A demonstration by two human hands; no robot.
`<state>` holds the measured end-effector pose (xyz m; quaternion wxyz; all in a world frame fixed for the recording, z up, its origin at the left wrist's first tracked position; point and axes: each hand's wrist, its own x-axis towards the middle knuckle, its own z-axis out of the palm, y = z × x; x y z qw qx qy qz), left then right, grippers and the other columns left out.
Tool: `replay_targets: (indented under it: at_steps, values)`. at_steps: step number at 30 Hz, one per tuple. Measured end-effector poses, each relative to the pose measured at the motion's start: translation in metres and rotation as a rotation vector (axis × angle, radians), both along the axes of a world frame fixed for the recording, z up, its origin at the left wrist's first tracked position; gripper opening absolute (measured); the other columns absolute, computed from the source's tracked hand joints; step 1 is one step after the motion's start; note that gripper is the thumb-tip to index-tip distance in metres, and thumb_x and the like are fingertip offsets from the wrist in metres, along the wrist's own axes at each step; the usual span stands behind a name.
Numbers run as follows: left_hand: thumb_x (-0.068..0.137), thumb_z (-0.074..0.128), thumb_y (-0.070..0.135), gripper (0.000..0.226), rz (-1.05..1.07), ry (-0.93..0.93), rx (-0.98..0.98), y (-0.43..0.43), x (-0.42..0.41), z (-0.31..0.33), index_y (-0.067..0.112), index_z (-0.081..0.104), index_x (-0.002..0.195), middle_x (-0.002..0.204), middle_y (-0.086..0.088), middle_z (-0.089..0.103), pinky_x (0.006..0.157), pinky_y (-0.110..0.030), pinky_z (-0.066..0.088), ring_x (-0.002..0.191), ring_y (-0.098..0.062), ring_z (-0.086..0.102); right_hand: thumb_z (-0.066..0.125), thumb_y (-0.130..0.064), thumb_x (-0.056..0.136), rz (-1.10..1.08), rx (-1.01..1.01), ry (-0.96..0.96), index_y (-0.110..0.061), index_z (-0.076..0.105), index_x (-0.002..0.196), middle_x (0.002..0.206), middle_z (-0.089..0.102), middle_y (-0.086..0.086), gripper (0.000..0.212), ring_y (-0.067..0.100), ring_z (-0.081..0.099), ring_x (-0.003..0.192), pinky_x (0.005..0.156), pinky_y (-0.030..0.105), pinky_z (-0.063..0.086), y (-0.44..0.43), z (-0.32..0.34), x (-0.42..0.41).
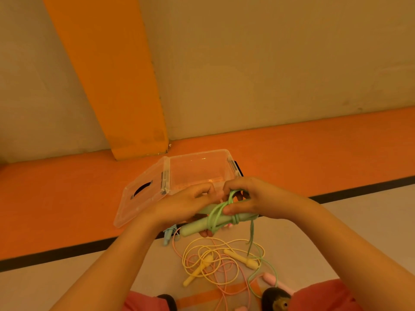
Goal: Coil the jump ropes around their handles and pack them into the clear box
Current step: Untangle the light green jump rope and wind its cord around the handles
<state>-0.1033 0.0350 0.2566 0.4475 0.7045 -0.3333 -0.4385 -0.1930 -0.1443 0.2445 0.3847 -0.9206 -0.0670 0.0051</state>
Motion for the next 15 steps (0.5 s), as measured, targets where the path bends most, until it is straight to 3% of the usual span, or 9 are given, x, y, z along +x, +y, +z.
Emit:
replay_targets:
  at_steps: [3, 6, 9, 11, 15]
  values:
    - [0.096, 0.037, 0.045, 0.045, -0.052, 0.093, 0.092, 0.003, 0.002, 0.0, 0.006, 0.049, 0.114, 0.084, -0.02, 0.068, 0.047, -0.026, 0.052, 0.061, -0.028, 0.066, 0.071, -0.033, 0.081, 0.019, -0.031, -0.001, -0.029, 0.059, 0.08, 0.081, 0.06, -0.002, 0.012, 0.003, 0.046, 0.067, 0.063, 0.025, 0.039, 0.004, 0.0, 0.0]
    - [0.095, 0.037, 0.047, 0.042, -0.119, 0.105, 0.148, 0.004, 0.004, -0.001, 0.012, 0.055, 0.108, 0.081, -0.01, 0.071, 0.047, -0.023, 0.051, 0.066, -0.028, 0.066, 0.071, -0.033, 0.081, 0.017, -0.068, -0.011, -0.025, 0.062, 0.083, 0.081, 0.058, -0.008, 0.012, 0.002, 0.047, 0.071, 0.066, 0.026, 0.041, 0.004, 0.003, -0.002]
    - [0.093, 0.029, 0.058, 0.051, -0.206, 0.091, 0.24, 0.002, 0.005, -0.005, 0.019, 0.059, 0.108, 0.095, -0.018, 0.07, 0.062, -0.03, 0.058, 0.075, -0.031, 0.067, 0.071, -0.032, 0.081, 0.014, -0.163, -0.057, -0.015, 0.065, 0.087, 0.078, 0.053, -0.015, 0.019, -0.002, 0.046, 0.078, 0.074, 0.027, 0.041, 0.005, 0.005, -0.002]
    - [0.091, 0.022, 0.065, 0.057, -0.297, 0.121, 0.339, 0.003, 0.007, -0.007, 0.023, 0.058, 0.108, 0.094, -0.018, 0.069, 0.073, -0.037, 0.057, 0.078, -0.03, 0.068, 0.072, -0.034, 0.08, 0.026, -0.196, -0.076, -0.014, 0.067, 0.088, 0.078, 0.053, -0.016, 0.022, -0.003, 0.045, 0.08, 0.075, 0.03, 0.042, 0.006, 0.003, -0.002]
    - [0.087, 0.025, 0.066, 0.055, -0.334, 0.067, 0.356, 0.006, 0.012, -0.011, 0.023, 0.057, 0.103, 0.077, -0.007, 0.063, 0.057, -0.027, 0.054, 0.063, -0.018, 0.063, 0.071, -0.041, 0.078, 0.035, -0.207, -0.106, -0.018, 0.067, 0.089, 0.084, 0.057, -0.011, 0.026, 0.001, 0.046, 0.084, 0.077, 0.033, 0.044, 0.006, 0.0, -0.002]
